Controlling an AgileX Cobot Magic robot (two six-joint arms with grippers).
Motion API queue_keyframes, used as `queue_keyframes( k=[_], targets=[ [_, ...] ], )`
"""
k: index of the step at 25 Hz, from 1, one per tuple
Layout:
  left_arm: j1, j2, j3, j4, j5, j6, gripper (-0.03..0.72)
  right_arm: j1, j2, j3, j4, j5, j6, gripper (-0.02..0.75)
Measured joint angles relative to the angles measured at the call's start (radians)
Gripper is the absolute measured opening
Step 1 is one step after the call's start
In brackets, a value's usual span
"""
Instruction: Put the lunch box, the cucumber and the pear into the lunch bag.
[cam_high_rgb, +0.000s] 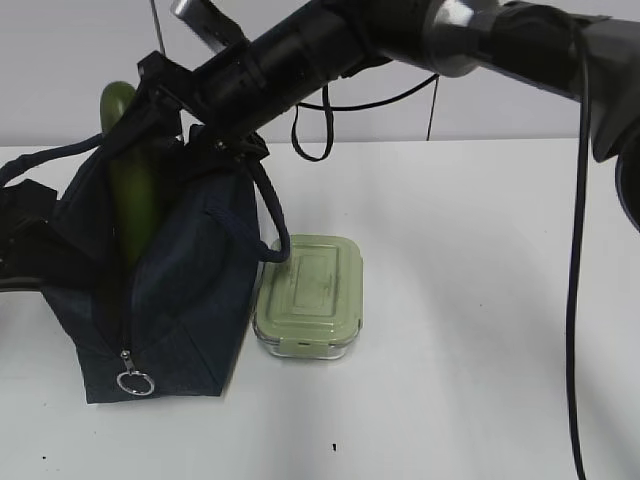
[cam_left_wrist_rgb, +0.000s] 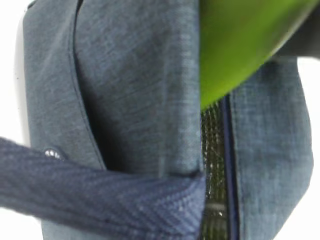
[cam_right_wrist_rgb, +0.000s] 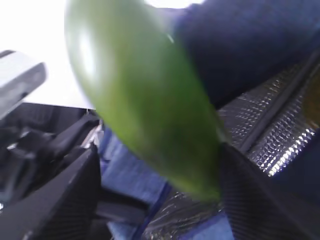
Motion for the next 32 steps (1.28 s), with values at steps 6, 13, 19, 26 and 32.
queue_keyframes(
  k=[6,13,19,26,32],
  targets=[
    [0.000,0.000,0.000,0.000,0.001,0.000,-0.015,-0.038,0.000,-0.153,-0.070,0.032,0.036,0.565],
    [0.000,0.000,0.000,0.000,0.002,0.000,-0.015,-0.047,-0.011,-0.361,-0.438,0.056,0.157,0.564],
    [0.000,0.000,0.000,0.000,0.002,0.000,-0.015,-0.090,-0.051,-0.384,-0.662,0.066,0.192,0.564],
    [0.000,0.000,0.000,0.000,0.003,0.000,-0.015,-0.183,-0.054,-0.313,-0.683,0.069,0.237,0.564],
    [0.000,0.000,0.000,0.000,0.004,0.000,-0.015,-0.196,-0.085,-0.108,-0.679,0.069,0.241,0.564]
  ],
)
